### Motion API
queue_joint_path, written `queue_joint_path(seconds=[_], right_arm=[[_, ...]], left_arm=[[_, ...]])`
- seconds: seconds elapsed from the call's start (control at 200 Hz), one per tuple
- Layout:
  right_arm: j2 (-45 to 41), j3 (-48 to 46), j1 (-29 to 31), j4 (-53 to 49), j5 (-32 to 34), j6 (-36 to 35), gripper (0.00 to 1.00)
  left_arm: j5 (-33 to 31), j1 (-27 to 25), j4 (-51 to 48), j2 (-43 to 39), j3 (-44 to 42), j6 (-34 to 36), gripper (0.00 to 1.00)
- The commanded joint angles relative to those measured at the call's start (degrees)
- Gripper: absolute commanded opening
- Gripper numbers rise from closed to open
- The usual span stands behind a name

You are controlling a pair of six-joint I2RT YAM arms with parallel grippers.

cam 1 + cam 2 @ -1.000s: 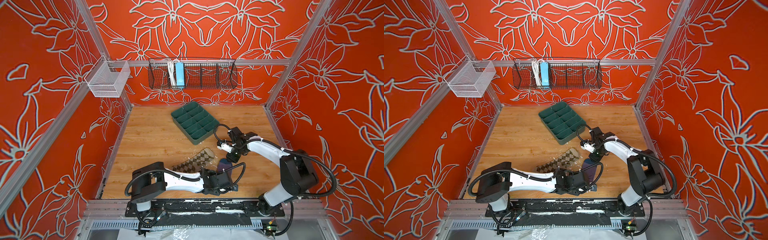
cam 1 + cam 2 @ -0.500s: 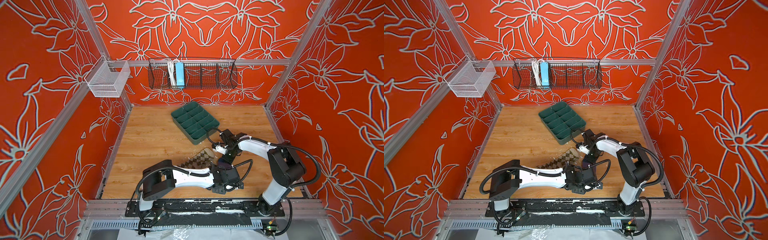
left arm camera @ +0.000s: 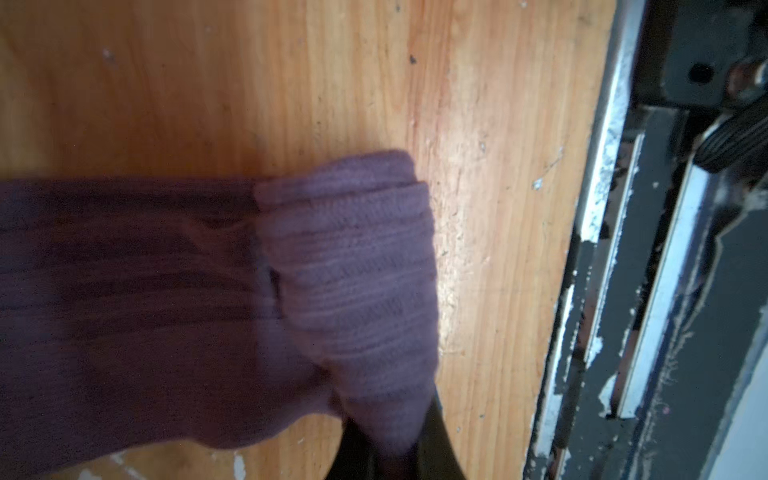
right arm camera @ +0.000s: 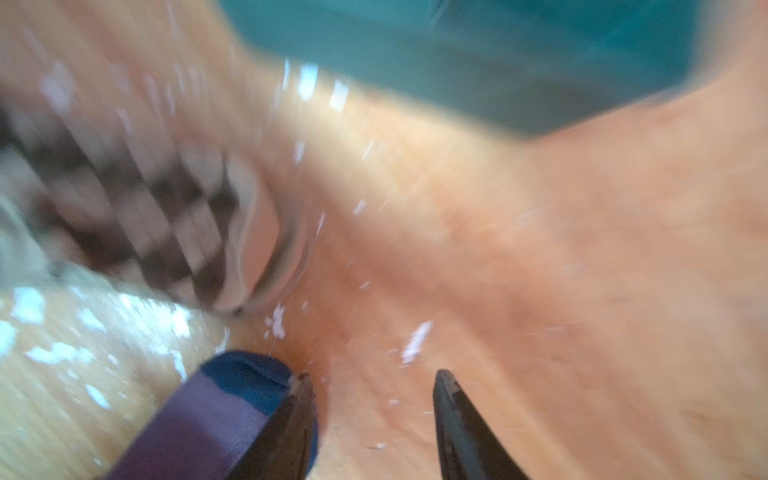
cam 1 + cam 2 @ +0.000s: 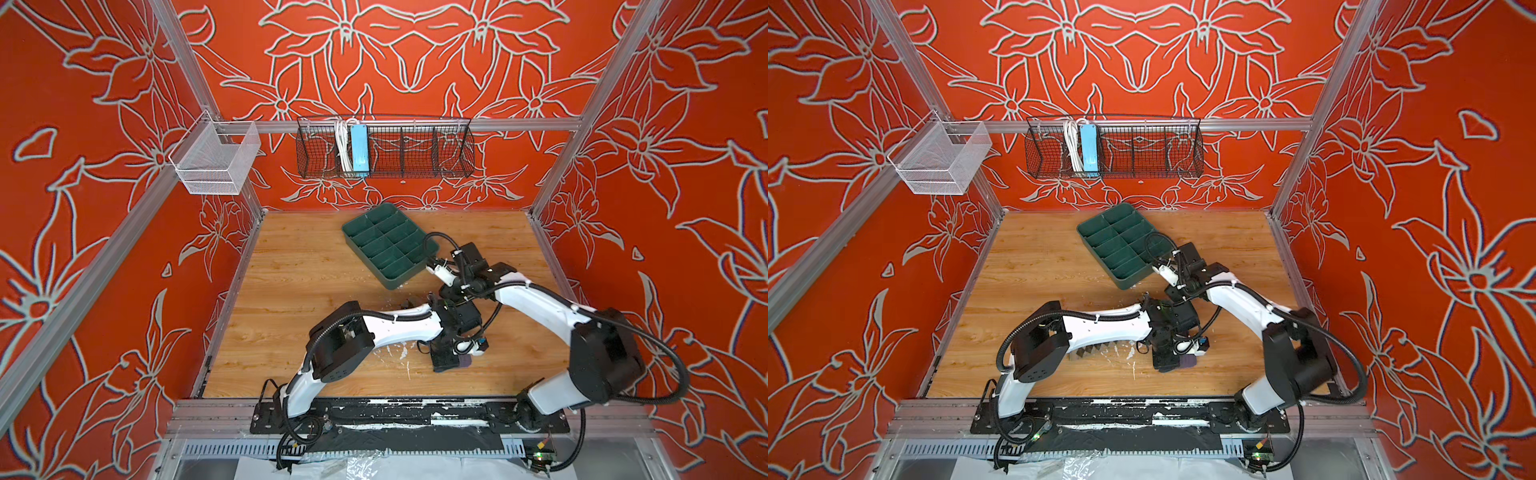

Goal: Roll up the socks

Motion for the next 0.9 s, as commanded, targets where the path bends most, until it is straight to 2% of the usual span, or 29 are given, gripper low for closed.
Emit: queue_joint_path(seconds=[0.0,0.165,0.24,0.345,0.455,0.505,0.555,0.696,0.766,0.896], right_arm=[[-6.7,1.6,-1.4,2.8,1.4,2.5,0.52],[-19.3,-0.3,-3.2,5.6,15.8,5.7,0.60],[-27.1,-3.1,-3.3,6.9,17.9,5.8,0.63],[-37.6,-6.0,-3.2,2.8,12.6,1.6,0.64],[-44.7,-7.4,-3.0,-11.7,-2.6,-12.2,0.62],[-46.0,-7.8,-2.6,-20.0,-8.9,-19.7,0.61],[-46.4,-9.2,-1.9,-25.4,-9.9,-25.3,0.60],[-43.8,-13.6,4.3,-30.0,-1.4,-32.8,0.57],[-41.7,-15.8,10.5,-28.5,3.6,-34.6,0.57],[-38.5,-20.5,19.3,-23.2,6.7,-35.0,0.57]], left_arm=[[4.9,1.0,-6.9,5.6,-2.1,-0.9,0.00],[8.3,1.9,-8.8,7.2,-0.9,2.5,0.00],[9.8,2.7,-10.3,9.1,1.0,3.3,0.00],[12.8,4.5,-12.0,11.4,3.5,4.5,0.00],[16.4,6.6,-15.1,14.3,6.9,5.9,0.00],[17.6,7.6,-16.7,16.1,8.9,6.3,0.00],[18.3,8.5,-18.3,17.6,11.0,6.6,0.00],[18.7,10.2,-20.2,20.6,14.9,6.7,0.00],[18.4,10.8,-20.3,21.3,16.0,6.3,0.01],[18.1,11.6,-21.1,23.1,18.5,5.9,0.04]])
